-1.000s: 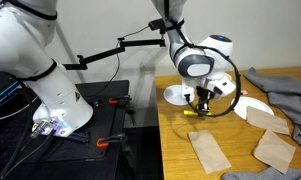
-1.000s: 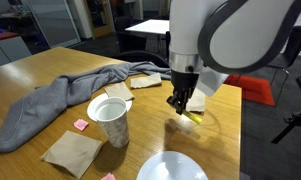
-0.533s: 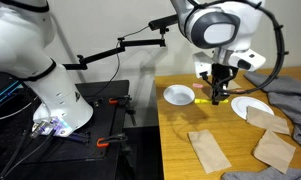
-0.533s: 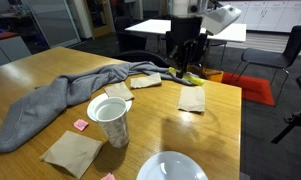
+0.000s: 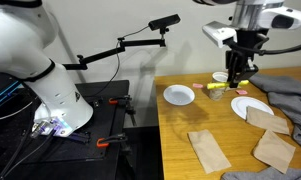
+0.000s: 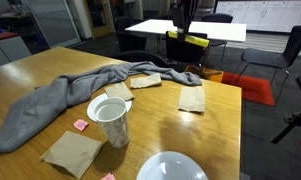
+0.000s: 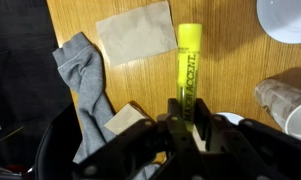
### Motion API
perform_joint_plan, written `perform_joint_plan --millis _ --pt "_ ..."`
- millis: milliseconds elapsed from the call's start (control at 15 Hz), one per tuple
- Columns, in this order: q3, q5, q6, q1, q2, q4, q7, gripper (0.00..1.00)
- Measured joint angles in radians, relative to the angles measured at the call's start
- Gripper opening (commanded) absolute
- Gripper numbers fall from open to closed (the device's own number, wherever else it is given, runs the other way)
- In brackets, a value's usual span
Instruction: Put the yellow marker inside the white cup
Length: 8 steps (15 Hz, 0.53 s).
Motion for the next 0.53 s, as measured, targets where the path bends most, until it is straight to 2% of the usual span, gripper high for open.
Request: perform_joint_plan --millis 533 --pt "0.017 0.0 -0.034 -0.014 -0.023 0.019 -0.04 0.19"
